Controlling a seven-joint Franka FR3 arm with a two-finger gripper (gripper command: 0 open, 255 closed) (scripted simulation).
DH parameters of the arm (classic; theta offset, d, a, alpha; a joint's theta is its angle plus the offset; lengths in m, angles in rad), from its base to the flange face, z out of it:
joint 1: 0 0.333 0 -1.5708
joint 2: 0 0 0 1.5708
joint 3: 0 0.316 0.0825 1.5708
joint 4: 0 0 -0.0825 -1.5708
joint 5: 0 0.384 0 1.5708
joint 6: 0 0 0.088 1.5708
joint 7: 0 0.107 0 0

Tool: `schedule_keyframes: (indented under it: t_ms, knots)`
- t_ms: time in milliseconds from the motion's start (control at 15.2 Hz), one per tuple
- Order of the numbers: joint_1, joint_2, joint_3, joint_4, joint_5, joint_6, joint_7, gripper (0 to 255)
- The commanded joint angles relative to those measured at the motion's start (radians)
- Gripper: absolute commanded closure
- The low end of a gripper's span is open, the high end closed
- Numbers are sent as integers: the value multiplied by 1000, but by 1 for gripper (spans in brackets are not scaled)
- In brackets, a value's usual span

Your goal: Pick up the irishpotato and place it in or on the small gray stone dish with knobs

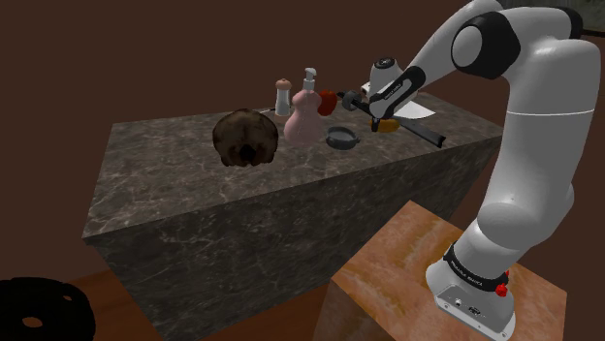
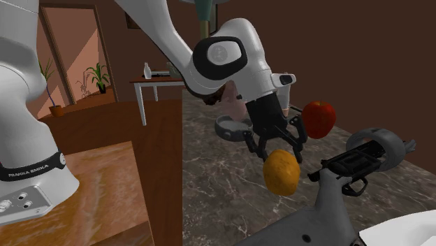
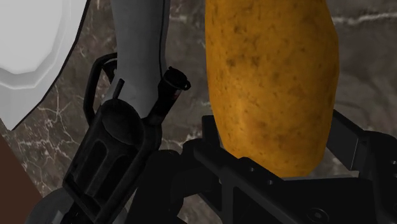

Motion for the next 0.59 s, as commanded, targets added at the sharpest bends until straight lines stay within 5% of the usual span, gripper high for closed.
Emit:
schedule_keyframes:
  t_ms: [0,528]
  knots:
    - [0,0,0,0,0,0,0,255]
    - [1,-56,5,11,12,-64,-33,255]
